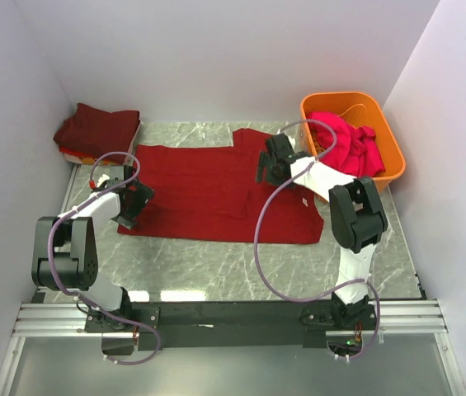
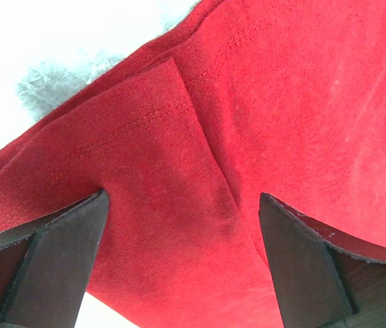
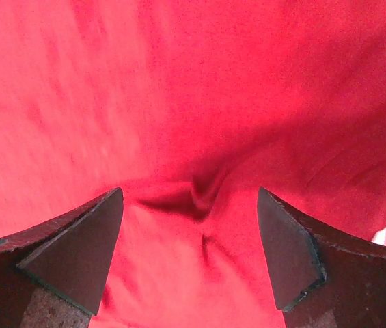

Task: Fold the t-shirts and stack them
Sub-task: Fold the tshirt

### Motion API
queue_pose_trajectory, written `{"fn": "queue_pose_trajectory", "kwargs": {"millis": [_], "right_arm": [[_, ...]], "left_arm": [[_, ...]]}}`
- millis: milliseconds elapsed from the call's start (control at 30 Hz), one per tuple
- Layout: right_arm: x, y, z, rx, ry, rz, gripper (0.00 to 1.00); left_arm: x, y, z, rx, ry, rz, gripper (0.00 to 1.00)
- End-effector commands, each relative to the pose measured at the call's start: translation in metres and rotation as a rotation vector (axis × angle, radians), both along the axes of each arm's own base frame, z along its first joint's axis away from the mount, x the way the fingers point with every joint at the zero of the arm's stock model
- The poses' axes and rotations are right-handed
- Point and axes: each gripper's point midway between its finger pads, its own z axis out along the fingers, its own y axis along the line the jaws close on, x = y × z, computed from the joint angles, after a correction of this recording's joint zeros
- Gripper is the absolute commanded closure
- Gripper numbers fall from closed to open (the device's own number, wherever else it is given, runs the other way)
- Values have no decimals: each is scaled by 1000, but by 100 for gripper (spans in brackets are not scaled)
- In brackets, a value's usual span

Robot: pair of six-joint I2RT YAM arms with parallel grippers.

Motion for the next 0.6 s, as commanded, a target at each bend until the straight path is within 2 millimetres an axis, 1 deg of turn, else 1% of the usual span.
{"fn": "queue_pose_trajectory", "kwargs": {"millis": [0, 33, 67, 100, 133, 200, 233, 267, 300, 333, 367, 400, 433, 467, 500, 567], "right_arm": [[38, -13, 41, -105, -144, -7, 15], [39, -12, 52, -101, -157, -2, 15], [36, -7, 55, -79, -154, 23, 15], [33, -7, 60, -79, -161, 28, 15], [23, 2, 67, -37, -166, 65, 15], [9, 10, 68, 2, -151, 95, 15], [-5, 11, 66, 14, -137, 103, 15], [-15, 18, 64, 23, -127, 111, 15], [-23, 19, 61, 23, -115, 118, 15], [-37, 15, 55, 12, -93, 117, 15], [-48, 19, 52, 5, -72, 128, 15], [-60, 16, 51, -10, -51, 134, 15], [-73, 11, 41, -36, -25, 136, 15], [-82, 12, 37, -42, -8, 152, 15], [-93, 7, 32, -50, 15, 158, 15], [-98, 2, 28, -52, 18, 153, 14]], "left_arm": [[-24, 6, -28, 26, 105, -1, 0], [-24, 6, -25, 28, 100, 1, 1], [-23, 6, -22, 28, 92, -5, 0], [-21, 6, -19, 27, 81, -9, 0], [-18, 3, -13, 15, 62, -20, 1], [-12, -3, -2, -4, 27, -53, 1], [-8, -3, 6, 0, 3, -54, 1], [-9, -4, 10, 6, 2, -53, 1], [-5, -6, 18, 13, -16, -58, 0], [-3, -9, 26, 18, -32, -65, 1], [-1, -8, 33, 23, -42, -64, 1], [-1, -8, 36, 25, -46, -69, 1], [1, -8, 42, 28, -61, -69, 1], [2, -7, 45, 37, -69, -63, 0], [3, -6, 47, 41, -80, -62, 0], [7, -5, 51, 45, -96, -59, 1]]}}
